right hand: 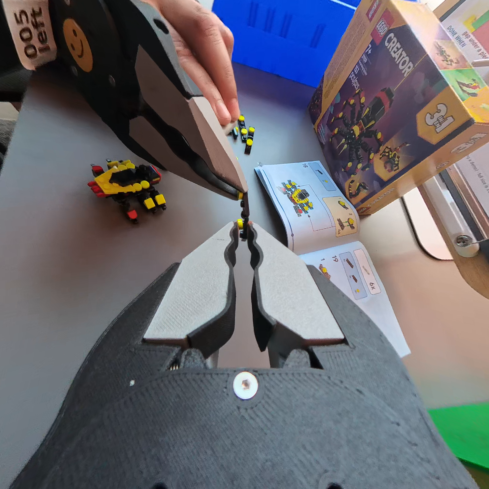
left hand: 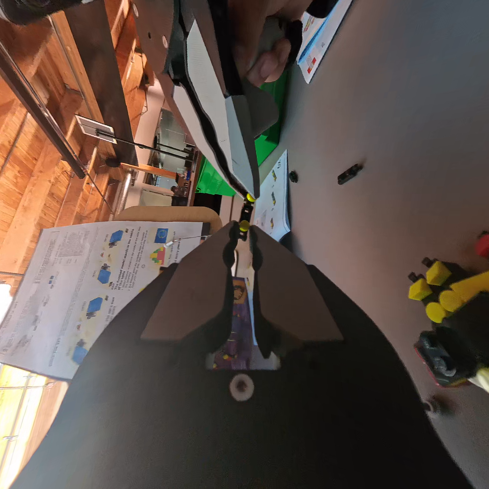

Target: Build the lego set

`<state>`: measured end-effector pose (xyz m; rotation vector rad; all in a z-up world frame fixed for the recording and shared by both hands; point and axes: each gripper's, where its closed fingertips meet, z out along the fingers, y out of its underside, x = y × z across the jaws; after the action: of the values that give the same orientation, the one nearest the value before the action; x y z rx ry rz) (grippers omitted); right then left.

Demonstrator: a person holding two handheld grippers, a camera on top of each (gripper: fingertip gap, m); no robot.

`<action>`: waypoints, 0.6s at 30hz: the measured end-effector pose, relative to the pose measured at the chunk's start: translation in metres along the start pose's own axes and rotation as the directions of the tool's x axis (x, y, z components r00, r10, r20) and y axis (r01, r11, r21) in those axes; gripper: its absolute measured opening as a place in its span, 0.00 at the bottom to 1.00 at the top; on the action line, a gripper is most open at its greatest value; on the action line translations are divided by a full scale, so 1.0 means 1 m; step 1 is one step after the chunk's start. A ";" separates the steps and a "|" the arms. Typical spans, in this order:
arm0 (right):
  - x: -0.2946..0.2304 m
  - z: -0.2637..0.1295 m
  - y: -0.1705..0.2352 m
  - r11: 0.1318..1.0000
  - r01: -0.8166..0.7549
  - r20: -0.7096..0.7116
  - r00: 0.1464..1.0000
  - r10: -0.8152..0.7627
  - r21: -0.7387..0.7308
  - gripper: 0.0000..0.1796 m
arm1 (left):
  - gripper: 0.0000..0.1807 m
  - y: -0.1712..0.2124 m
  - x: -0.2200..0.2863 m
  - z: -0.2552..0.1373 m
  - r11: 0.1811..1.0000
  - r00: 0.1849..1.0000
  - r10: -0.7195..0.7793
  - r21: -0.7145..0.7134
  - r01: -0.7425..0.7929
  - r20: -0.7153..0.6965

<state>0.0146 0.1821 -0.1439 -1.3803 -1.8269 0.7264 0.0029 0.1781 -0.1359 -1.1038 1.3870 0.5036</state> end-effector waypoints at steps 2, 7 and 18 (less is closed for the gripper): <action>0.007 0.003 0.009 0.995 0.072 -0.081 0.994 -0.078 -0.070 0.02 | 0.03 -0.002 0.006 -0.001 0.993 0.992 -0.110 0.024 0.112 -0.060; -0.002 0.008 0.011 0.966 0.229 -0.102 0.965 -0.242 -0.122 0.02 | 0.08 -0.001 0.006 -0.003 0.882 0.864 -0.458 0.014 0.470 -0.209; -0.024 0.012 0.001 0.944 0.322 -0.066 0.943 -0.327 -0.072 0.02 | 0.04 -0.008 0.028 -0.002 0.884 0.842 -0.445 0.002 0.468 -0.305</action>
<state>0.0093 0.1595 -0.1571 -1.0880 -1.9648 0.4427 0.0143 0.1642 -0.1593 -1.4367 1.3204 -0.0695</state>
